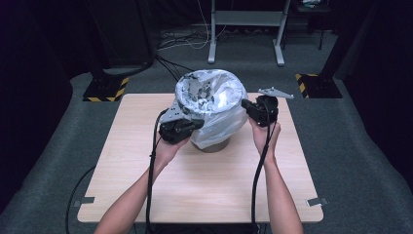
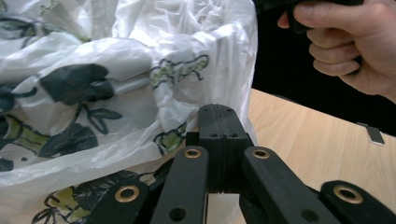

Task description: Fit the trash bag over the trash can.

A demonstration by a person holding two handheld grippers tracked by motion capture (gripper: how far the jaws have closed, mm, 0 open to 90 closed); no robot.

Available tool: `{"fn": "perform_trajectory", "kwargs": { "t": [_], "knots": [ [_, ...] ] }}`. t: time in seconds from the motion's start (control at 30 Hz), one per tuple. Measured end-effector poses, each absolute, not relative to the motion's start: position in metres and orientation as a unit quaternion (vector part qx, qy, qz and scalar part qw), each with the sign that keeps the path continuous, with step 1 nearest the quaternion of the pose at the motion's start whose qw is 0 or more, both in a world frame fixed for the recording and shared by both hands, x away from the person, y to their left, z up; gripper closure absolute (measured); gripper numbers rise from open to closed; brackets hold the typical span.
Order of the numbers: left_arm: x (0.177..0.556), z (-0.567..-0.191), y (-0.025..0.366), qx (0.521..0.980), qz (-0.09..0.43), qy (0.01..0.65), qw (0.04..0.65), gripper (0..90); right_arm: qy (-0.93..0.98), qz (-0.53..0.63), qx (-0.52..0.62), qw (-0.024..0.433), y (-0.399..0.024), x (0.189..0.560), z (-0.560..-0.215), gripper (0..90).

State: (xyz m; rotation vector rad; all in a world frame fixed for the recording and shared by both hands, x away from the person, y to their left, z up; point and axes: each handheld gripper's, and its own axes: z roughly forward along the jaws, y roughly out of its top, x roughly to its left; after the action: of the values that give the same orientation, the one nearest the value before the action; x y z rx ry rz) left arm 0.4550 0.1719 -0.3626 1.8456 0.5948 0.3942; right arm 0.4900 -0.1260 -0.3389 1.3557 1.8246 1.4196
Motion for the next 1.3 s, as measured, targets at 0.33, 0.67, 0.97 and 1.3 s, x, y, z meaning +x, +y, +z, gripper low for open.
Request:
{"fn": "perform_trajectory", "kwargs": {
  "t": [0.33,0.67,0.97,1.3],
  "knots": [
    [0.46,-0.369,0.187,0.774,0.178,0.274,0.543,90.0,0.683,0.513,0.469,0.224,-0.123,0.474,-0.34,75.2],
    [0.474,-0.373,0.213,0.76,0.187,0.313,0.539,90.0,0.662,0.538,0.463,0.242,-0.144,0.463,-0.328,39.9],
    [0.5,-0.375,0.238,0.738,0.181,0.362,0.54,90.0,0.662,0.525,0.469,0.256,-0.147,0.489,-0.313,39.7],
    [0.532,-0.375,0.248,0.722,0.163,0.401,0.539,90.0,0.683,0.516,0.445,0.263,-0.126,0.524,-0.294,44.3]
  ]
}}
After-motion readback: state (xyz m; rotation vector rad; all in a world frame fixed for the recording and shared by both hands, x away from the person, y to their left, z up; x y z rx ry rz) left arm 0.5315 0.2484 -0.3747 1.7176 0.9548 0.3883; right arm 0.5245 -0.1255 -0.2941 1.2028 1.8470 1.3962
